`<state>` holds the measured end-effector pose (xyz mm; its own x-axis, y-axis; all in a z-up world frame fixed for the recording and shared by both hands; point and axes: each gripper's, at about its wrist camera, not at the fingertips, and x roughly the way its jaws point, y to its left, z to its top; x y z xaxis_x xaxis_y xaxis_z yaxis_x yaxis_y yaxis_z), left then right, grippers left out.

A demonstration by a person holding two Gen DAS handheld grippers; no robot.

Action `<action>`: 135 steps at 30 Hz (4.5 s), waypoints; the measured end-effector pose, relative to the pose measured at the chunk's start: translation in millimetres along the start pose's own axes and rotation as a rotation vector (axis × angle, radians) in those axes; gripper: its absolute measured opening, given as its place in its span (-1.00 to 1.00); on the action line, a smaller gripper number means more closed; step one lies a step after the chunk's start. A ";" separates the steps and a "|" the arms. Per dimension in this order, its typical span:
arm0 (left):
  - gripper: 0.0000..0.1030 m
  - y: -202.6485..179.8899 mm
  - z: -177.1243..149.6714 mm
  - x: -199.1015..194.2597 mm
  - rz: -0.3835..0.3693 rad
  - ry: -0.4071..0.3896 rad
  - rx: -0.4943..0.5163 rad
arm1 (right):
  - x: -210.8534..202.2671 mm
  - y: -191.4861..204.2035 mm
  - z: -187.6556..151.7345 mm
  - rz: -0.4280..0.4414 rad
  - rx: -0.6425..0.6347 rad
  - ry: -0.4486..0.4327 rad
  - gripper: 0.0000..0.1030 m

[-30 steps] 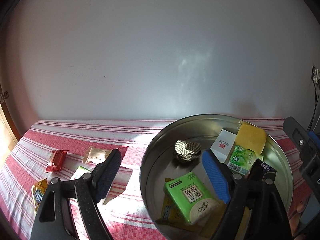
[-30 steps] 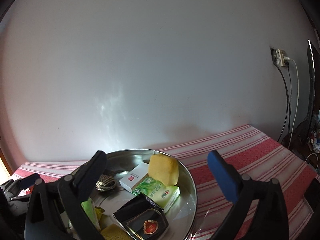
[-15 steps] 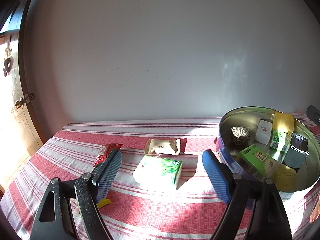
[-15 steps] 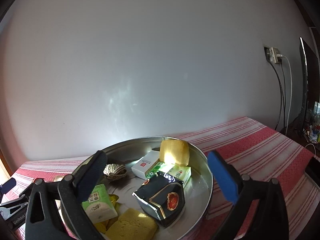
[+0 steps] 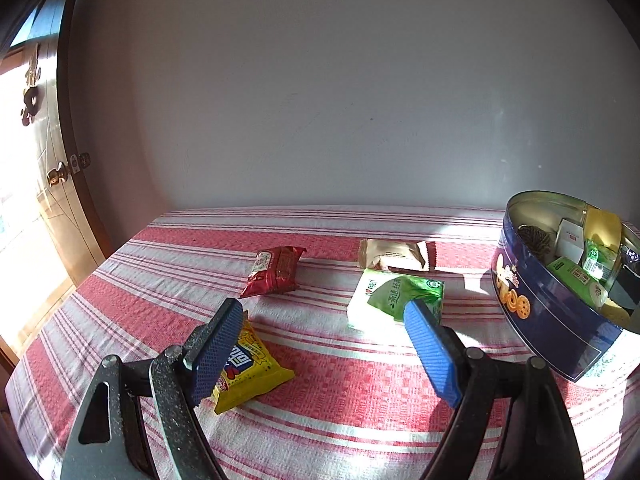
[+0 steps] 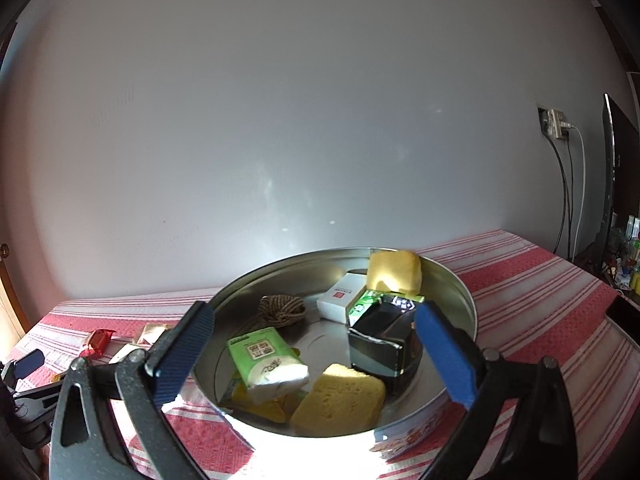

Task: Organize objects
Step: 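Move both tools toward the yellow biscuit pack and green tissue pack, then grasp the yellow biscuit pack with left tool while right tool grasps green tissue pack, then carry both packs over the tin and open both tools to drop them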

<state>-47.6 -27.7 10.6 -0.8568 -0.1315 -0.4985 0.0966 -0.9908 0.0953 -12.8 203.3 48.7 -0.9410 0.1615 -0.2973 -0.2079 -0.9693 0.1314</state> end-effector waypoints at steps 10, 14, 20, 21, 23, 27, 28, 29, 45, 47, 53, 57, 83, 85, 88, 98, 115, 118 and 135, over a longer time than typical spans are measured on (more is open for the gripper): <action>0.64 27.2 -3.3 13.6 0.025 0.075 -0.026 | 1.2 47.8 -11.7 0.070 -0.031 0.036 0.99; 0.64 41.3 -4.6 25.8 0.049 0.131 -0.039 | 3.5 66.6 -15.2 0.111 -0.033 0.058 0.99; 0.64 63.7 -8.3 46.3 0.064 0.231 -0.069 | 10.9 94.5 -20.4 0.164 -0.052 0.103 0.99; 0.64 70.4 -9.5 51.5 0.057 0.257 -0.089 | 13.0 98.9 -21.8 0.171 -0.055 0.113 0.99; 0.64 83.2 -12.9 61.2 0.035 0.308 -0.134 | 18.5 107.5 -24.7 0.179 -0.066 0.139 0.99; 0.64 104.4 -18.6 73.9 -0.013 0.364 -0.210 | 32.1 125.9 -32.4 0.195 -0.097 0.207 0.99; 0.64 107.3 -18.7 75.0 -0.012 0.366 -0.213 | 34.4 130.5 -34.3 0.201 -0.099 0.226 0.99; 0.64 108.3 -18.5 76.7 -0.004 0.369 -0.205 | 38.8 134.6 -35.6 0.205 -0.096 0.246 0.99; 0.05 116.3 -12.9 84.1 -0.012 0.361 -0.132 | 109.5 184.6 -49.9 0.133 -0.114 0.488 0.98; 0.03 114.2 -12.6 83.7 -0.016 0.359 -0.120 | 119.2 193.5 -53.7 0.118 -0.142 0.517 0.98; 0.02 113.5 -12.3 82.8 -0.020 0.358 -0.113 | 139.9 210.6 -62.5 0.084 -0.212 0.592 0.78; 0.02 110.0 -10.9 79.5 -0.011 0.349 -0.109 | 144.5 208.8 -66.2 0.092 -0.208 0.629 0.52; 0.02 114.3 1.4 50.3 0.064 0.134 -0.120 | 39.7 167.8 -32.3 0.138 -0.203 0.278 0.49; 0.02 110.4 2.2 44.9 0.080 0.109 -0.105 | 31.6 165.3 -29.6 0.141 -0.209 0.241 0.49; 0.02 104.4 2.4 36.2 0.109 0.066 -0.081 | 21.2 162.9 -27.7 0.142 -0.217 0.201 0.49; 0.03 85.0 -1.6 17.0 0.117 0.034 -0.058 | -7.9 145.7 -22.9 0.160 -0.235 0.092 0.49; 0.03 32.4 7.6 -17.7 0.018 0.011 -0.026 | -51.3 104.2 -10.0 0.122 -0.269 -0.091 0.49; 0.03 23.1 11.7 -23.2 0.008 -0.001 -0.018 | -57.3 94.7 -6.7 0.098 -0.271 -0.126 0.49; 0.02 -44.6 34.5 -52.9 -0.113 -0.072 0.023 | -62.1 26.1 18.4 -0.047 -0.213 -0.205 0.49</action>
<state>-24.0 24.7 62.5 -0.8960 -0.0160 -0.4439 -0.0129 -0.9980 0.0620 35.3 171.5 88.0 -0.9704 0.2204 -0.0985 -0.2123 -0.9734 -0.0856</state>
